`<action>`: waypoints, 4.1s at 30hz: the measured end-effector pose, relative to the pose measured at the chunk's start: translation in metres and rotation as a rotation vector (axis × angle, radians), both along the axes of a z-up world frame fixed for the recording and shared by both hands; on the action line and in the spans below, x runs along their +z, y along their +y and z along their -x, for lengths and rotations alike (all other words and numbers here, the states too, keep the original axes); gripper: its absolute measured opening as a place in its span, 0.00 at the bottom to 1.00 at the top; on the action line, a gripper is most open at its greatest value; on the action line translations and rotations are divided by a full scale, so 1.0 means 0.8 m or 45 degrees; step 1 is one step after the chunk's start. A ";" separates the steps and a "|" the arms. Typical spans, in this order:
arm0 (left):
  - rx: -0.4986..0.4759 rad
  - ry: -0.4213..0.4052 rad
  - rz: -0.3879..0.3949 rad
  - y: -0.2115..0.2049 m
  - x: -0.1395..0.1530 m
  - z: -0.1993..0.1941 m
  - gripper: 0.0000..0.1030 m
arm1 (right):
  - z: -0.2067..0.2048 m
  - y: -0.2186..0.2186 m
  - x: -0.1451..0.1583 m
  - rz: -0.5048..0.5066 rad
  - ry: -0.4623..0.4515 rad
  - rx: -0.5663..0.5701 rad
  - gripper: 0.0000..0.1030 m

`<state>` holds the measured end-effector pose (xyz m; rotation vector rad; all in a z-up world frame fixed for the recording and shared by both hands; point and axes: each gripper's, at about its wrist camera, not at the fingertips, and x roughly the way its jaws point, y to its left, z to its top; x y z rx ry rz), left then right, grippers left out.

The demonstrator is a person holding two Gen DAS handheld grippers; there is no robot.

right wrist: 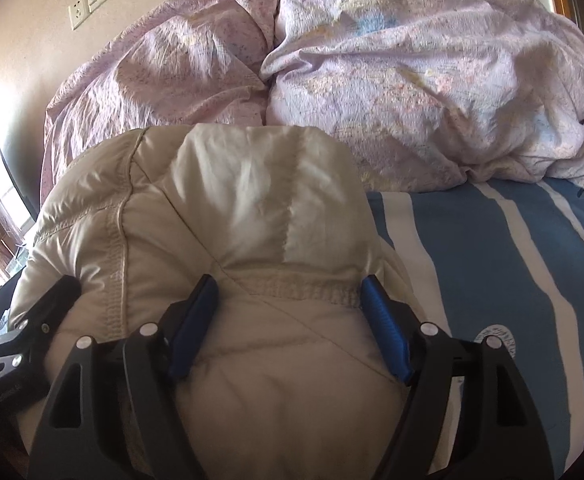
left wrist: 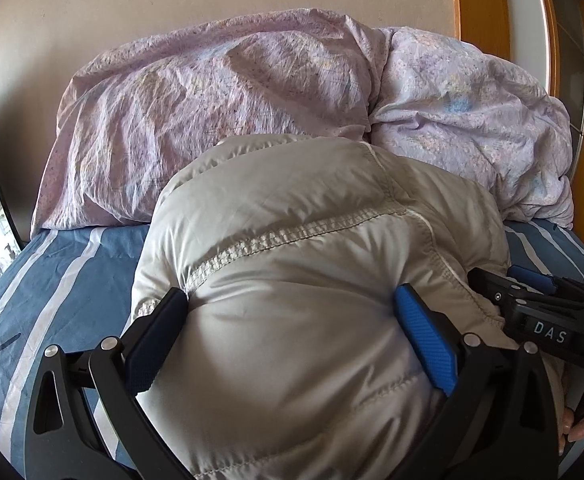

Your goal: Fold large clothes

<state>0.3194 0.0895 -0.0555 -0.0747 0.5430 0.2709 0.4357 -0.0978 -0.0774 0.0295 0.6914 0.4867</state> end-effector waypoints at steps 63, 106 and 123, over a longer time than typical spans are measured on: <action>-0.051 0.095 0.033 -0.081 0.079 0.344 0.99 | 0.404 -0.137 0.074 -0.145 -0.052 -0.109 0.98; -0.091 0.090 0.103 -0.100 0.101 0.357 0.99 | 0.426 -0.154 0.078 -0.233 -0.022 -0.074 0.98; -0.109 0.100 0.131 -0.095 0.097 0.355 0.99 | 0.423 -0.154 0.076 -0.245 -0.004 -0.073 0.98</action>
